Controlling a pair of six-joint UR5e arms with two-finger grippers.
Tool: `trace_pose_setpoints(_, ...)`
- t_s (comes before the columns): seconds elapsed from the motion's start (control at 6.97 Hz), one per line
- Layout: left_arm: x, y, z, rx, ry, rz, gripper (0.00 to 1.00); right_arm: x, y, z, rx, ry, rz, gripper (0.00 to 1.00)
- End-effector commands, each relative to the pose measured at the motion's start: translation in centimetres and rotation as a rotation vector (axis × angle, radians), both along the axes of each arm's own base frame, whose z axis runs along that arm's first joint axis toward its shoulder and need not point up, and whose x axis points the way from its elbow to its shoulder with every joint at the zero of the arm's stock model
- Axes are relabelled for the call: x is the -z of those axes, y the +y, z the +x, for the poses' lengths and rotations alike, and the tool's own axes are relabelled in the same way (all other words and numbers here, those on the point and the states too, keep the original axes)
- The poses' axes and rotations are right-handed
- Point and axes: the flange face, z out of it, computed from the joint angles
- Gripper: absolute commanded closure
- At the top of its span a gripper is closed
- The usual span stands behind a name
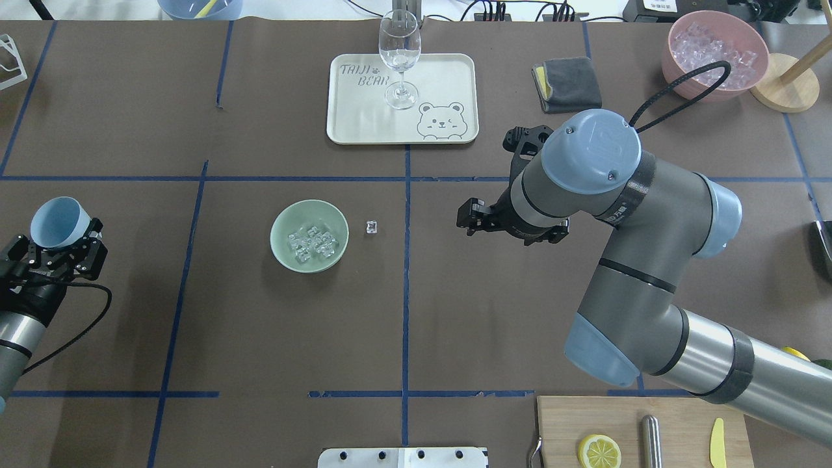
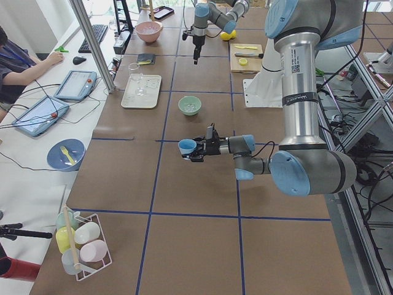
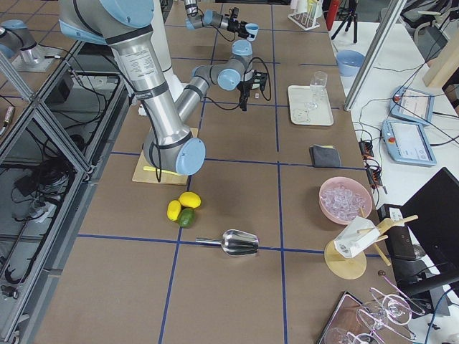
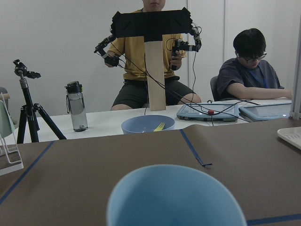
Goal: Pour ice into bowl
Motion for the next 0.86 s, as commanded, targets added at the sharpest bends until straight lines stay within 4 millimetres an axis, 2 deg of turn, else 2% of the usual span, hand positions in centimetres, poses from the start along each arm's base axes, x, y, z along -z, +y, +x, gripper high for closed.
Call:
trace_pose_setpoints(0.0,-2.0,-0.4,1.5,0.011,0.041,-0.027,1.00,0.2,0.2,-0.1,-0.004,-0.004,-0.006,0.00)
trace_pose_setpoints(0.14,-2.9,-0.4,1.6,0.014,0.032,-0.035,1.00,0.1,0.2,-0.1,-0.002,-0.003,-0.007,0.00)
trace_pose_setpoints(0.72,-4.3,-0.4,2.1,-0.004,0.045,-0.063,1.00,0.3,0.3,-0.2,-0.003,-0.006,-0.007,0.00)
